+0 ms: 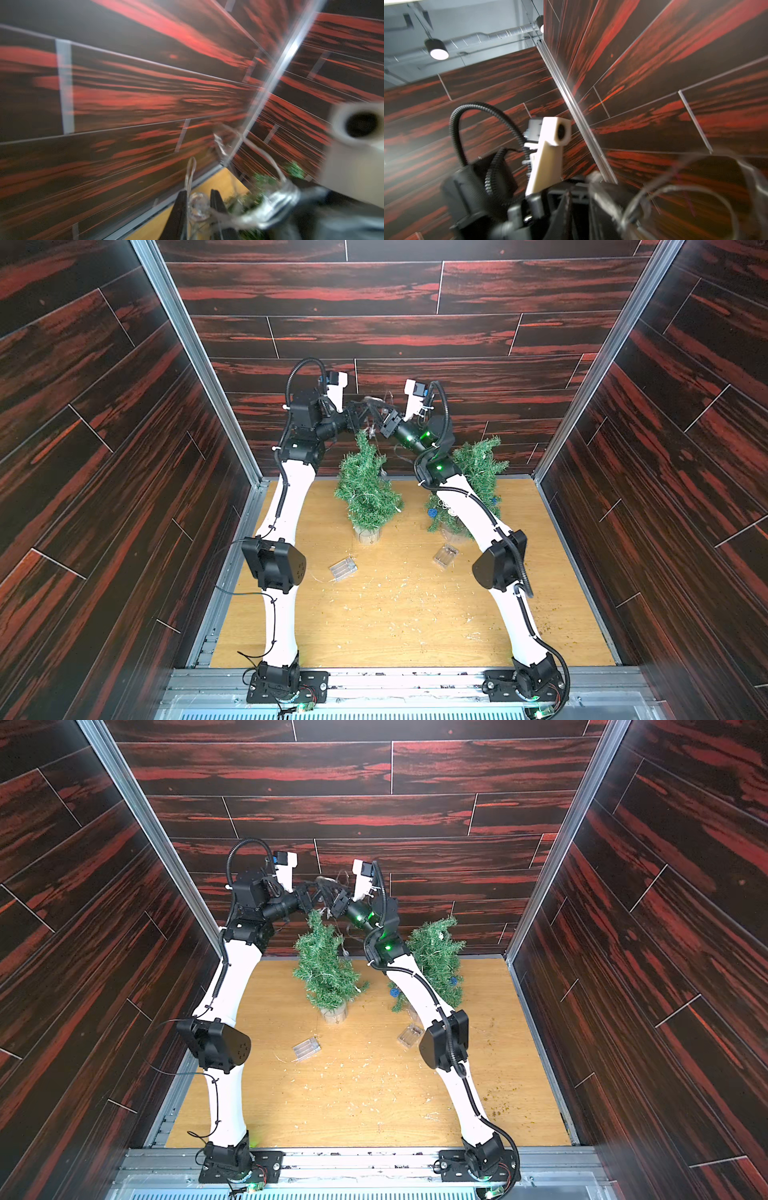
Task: Remove string lights from the small christmas tree
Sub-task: Remove the light string from the Christmas tree.
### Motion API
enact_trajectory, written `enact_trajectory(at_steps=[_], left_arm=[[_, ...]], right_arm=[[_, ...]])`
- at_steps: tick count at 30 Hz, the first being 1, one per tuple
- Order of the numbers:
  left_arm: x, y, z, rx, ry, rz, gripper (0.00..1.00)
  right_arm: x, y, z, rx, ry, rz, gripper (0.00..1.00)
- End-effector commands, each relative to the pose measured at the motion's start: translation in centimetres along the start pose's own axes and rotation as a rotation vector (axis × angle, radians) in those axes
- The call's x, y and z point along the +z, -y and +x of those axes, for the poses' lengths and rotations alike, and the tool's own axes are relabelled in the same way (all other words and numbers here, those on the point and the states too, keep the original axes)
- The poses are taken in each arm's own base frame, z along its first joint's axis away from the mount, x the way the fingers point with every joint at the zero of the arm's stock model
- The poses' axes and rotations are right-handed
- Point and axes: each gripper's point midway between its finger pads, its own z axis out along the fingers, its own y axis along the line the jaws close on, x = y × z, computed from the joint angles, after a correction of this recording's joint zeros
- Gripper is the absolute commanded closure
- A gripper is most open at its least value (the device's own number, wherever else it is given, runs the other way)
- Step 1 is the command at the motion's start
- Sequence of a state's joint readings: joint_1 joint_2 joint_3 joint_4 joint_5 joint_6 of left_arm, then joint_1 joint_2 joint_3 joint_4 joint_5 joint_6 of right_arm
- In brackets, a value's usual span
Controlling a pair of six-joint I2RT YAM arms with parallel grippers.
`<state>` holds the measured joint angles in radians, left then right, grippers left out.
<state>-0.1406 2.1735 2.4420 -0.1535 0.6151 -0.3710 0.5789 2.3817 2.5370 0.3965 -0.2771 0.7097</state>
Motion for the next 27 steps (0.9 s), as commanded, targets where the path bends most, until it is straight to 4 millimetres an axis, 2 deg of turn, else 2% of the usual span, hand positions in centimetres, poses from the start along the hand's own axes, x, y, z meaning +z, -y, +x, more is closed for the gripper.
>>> enact_trajectory(at_steps=[1, 4, 7, 13, 20, 24, 27], left_arm=[[-3.1, -1.0, -5.1, -0.002, 0.140, -0.122, 1.00], [-3.8, -1.9, -6.0, -0.016, 0.184, -0.163, 1.00], [-3.9, -1.6, -6.3, -0.024, 0.208, -0.148, 1.00], [-3.4, 0.2, -5.6, -0.048, 0.215, -0.033, 1.00], [-2.6, 0.9, -4.8, -0.034, 0.200, -0.012, 1.00], [-2.2, 0.9, -4.6, -0.035, 0.192, -0.019, 1.00], [-2.3, 0.9, -4.6, -0.028, 0.185, -0.025, 1.00]], right_arm=[[-1.2, -6.3, -5.6, -0.084, 0.068, -0.087, 0.71], [-1.7, -6.5, -6.1, -0.099, 0.064, -0.077, 0.66], [-2.2, -6.6, -6.2, -0.102, 0.055, -0.075, 0.64], [-3.4, -6.2, -5.5, -0.103, 0.054, -0.052, 0.63], [-4.5, -6.1, -4.9, -0.103, 0.041, -0.034, 0.63], [-5.5, -6.3, -3.9, -0.130, -0.046, 0.019, 0.63], [-7.3, -5.8, -2.5, -0.154, -0.129, 0.092, 0.62]])
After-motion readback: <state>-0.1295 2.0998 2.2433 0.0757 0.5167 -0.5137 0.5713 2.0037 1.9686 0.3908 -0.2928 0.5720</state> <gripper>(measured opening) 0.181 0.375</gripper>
